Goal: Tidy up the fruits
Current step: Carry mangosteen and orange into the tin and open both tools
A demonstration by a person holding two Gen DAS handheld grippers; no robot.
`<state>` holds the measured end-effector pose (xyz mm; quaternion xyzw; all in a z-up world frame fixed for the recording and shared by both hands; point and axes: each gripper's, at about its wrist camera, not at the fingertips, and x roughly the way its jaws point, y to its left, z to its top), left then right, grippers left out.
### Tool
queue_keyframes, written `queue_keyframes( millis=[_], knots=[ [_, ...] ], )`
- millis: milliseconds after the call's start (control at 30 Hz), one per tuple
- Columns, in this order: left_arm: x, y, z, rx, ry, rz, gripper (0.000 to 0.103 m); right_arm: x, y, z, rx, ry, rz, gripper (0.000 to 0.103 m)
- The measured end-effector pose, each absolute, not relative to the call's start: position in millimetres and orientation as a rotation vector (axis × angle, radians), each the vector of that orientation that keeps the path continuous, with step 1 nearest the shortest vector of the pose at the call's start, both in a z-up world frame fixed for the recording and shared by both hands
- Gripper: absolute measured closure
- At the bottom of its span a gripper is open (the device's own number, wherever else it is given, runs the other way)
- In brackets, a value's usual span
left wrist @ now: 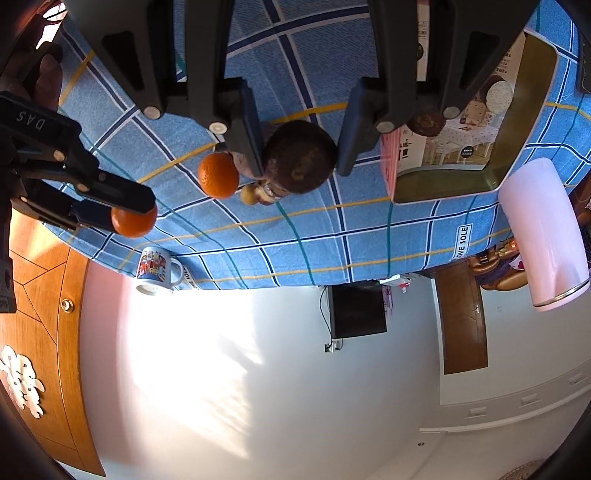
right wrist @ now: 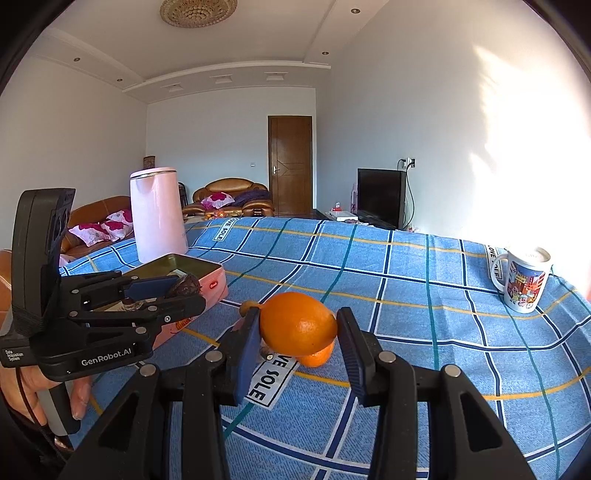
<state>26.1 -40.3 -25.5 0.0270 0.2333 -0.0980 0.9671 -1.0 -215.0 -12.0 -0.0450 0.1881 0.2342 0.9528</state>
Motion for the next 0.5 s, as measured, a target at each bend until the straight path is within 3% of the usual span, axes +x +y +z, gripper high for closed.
queue_keyframes(
  millis=[500],
  knots=[
    [12,-33,-19,0.028,0.381,-0.165,0.062,-8,-216,-8,-0.103,0.341,0.443,0.06]
  ],
)
